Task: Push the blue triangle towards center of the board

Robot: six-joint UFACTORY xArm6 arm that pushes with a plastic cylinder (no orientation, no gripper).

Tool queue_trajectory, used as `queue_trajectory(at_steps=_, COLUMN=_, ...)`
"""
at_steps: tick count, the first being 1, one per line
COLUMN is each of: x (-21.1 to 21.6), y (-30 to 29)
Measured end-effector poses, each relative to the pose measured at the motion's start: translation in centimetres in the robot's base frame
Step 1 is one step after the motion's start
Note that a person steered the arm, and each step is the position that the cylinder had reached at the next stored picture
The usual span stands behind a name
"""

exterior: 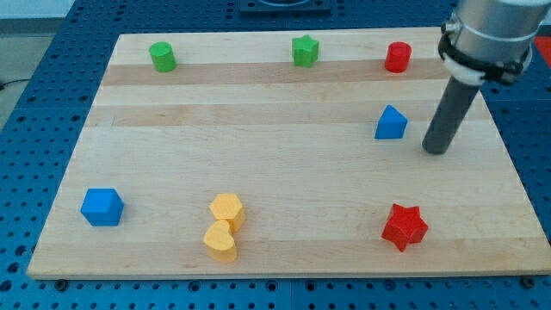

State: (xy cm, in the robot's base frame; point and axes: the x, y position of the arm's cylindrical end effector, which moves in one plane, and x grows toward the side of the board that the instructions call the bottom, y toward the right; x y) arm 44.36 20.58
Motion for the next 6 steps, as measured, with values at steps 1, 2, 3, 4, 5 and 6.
queue_trajectory(at_steps=1, x=-1.4, y=3.0)
queue_trajectory(at_steps=2, x=-1.6, y=-3.7)
queue_trajectory(at_steps=3, x=-2.2, y=-4.3)
queue_trajectory(at_steps=4, x=-2.4, y=-8.3)
queue_trajectory(at_steps=5, x=-4.4, y=-11.7)
queue_trajectory(at_steps=6, x=-5.7, y=-18.1)
